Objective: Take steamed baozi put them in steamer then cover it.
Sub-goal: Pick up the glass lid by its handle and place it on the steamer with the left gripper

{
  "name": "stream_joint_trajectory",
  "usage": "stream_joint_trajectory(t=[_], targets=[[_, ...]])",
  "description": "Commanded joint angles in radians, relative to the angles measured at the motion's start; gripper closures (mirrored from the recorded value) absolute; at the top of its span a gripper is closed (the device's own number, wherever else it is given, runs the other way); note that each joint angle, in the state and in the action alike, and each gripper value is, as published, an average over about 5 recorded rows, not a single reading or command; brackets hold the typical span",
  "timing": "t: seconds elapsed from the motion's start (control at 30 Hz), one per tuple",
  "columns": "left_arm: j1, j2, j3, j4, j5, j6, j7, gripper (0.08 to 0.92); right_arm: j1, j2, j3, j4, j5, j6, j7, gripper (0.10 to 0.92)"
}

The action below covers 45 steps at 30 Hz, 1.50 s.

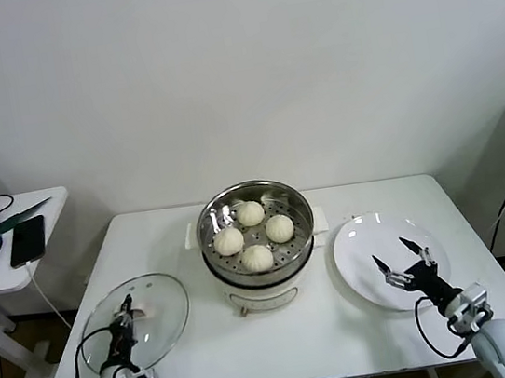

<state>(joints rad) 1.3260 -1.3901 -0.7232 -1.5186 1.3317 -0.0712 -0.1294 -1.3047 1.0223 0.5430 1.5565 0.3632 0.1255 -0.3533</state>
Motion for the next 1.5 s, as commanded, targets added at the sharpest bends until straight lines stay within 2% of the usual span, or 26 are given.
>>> stream_joint_trajectory(t=[0.03, 0.37, 0.6, 0.8, 0.93, 1.03, 1.23, 1.37, 1.5], targets=[[0.107, 0.019, 0.003, -0.264, -0.063, 0.077, 0.016, 0.85, 0.0, -0.001, 0.004, -0.003, -0.004, 0.003, -0.001, 0.203], [0.241, 0.069, 0.03, -0.539, 0.013, 0.324, 0.013, 0.85, 0.017, -0.016, 0.005, -0.014, -0.003, 0.006, 0.0, 0.203], [0.233, 0.161, 0.157, -0.666, 0.057, 0.516, 0.045, 0.85, 0.055, -0.044, -0.026, -0.036, -0.003, 0.004, 0.009, 0.203], [0.142, 0.255, 0.33, -0.683, 0.055, 0.638, 0.116, 0.85, 0.095, -0.105, -0.076, -0.049, 0.011, -0.003, 0.02, 0.203], [0.026, 0.295, 0.473, -0.659, 0.046, 0.707, 0.173, 0.85, 0.117, -0.124, -0.097, -0.063, 0.014, -0.006, 0.019, 0.203], [-0.079, 0.312, 0.594, -0.65, 0.068, 0.756, 0.249, 0.85, 0.132, -0.123, -0.105, -0.079, 0.014, -0.006, 0.022, 0.203], [-0.267, 0.258, 0.763, -0.602, 0.144, 0.81, 0.396, 0.85, 0.155, -0.117, -0.122, -0.111, 0.008, -0.005, 0.025, 0.203], [-0.372, 0.198, 0.865, -0.54, 0.175, 0.843, 0.45, 0.85, 0.156, -0.116, -0.123, -0.111, 0.007, -0.007, 0.033, 0.203], [-0.443, 0.107, 0.934, -0.457, 0.191, 0.855, 0.475, 0.85, 0.152, -0.117, -0.12, -0.107, 0.006, -0.009, 0.039, 0.203]])
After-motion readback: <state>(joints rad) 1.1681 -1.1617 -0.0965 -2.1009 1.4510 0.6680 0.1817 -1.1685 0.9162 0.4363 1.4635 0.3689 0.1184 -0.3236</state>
